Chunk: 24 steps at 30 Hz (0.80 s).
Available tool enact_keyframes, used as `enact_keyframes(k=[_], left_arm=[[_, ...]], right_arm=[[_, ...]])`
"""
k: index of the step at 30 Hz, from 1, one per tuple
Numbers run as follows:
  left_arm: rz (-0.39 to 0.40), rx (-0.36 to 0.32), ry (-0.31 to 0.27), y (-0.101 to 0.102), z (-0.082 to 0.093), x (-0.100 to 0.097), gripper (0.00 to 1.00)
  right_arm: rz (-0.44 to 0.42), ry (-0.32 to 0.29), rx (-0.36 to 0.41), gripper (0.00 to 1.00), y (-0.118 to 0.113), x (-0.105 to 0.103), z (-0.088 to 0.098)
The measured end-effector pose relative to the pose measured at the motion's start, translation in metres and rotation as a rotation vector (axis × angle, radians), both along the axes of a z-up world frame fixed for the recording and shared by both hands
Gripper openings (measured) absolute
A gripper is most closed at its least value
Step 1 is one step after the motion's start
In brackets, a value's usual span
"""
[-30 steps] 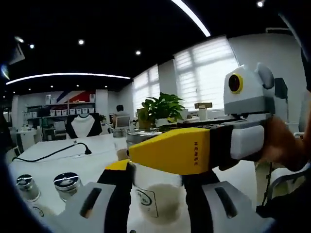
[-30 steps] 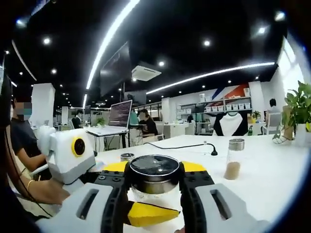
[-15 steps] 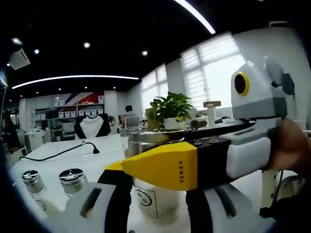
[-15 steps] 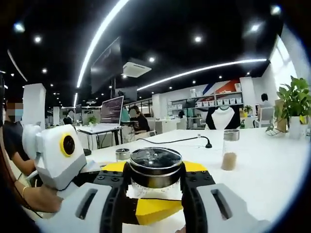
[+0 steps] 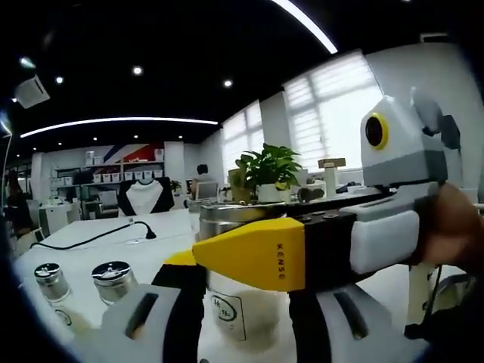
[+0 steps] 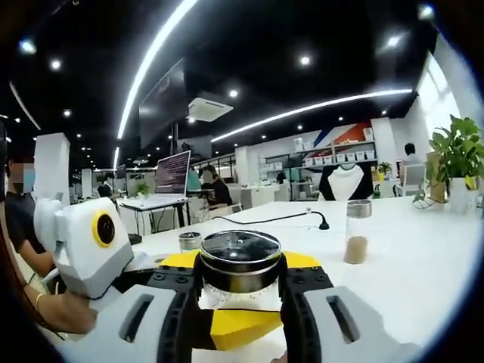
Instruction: Rotate the seasoning bottle until the label or dispensing opening points toward the visible target arrow and the bottle remains upright within the marked orientation range
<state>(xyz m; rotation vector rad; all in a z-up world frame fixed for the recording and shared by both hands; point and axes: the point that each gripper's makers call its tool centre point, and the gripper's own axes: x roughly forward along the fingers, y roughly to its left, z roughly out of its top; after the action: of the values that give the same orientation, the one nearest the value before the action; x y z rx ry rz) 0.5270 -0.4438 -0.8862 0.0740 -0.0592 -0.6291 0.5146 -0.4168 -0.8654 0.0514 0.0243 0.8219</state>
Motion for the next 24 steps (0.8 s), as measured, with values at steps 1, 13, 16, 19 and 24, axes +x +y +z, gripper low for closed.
enact_keyframes(k=[1, 13, 16, 19, 24], left_arm=[[-0.002, 0.003, 0.001, -0.0001, -0.0002, 0.0001, 0.44], [-0.023, 0.003, 0.001, -0.0021, 0.0033, -0.0001, 0.44], [-0.03, 0.001, 0.009, -0.0029, 0.0028, -0.0006, 0.44], [-0.039, 0.017, 0.008, -0.0041, 0.002, -0.002, 0.44], [-0.09, 0.061, 0.013, -0.0085, -0.0019, -0.0055, 0.45]], right_arm=[[0.001, -0.002, -0.003, 0.38, 0.0001, 0.0, 0.0], [0.038, -0.03, 0.006, 0.38, -0.0016, 0.0025, 0.0043], [0.058, -0.028, 0.007, 0.38, -0.0035, 0.0035, 0.0037], [0.076, -0.018, 0.028, 0.38, -0.005, 0.0027, 0.0026], [0.112, -0.032, -0.017, 0.38, -0.0043, -0.0012, -0.0022]])
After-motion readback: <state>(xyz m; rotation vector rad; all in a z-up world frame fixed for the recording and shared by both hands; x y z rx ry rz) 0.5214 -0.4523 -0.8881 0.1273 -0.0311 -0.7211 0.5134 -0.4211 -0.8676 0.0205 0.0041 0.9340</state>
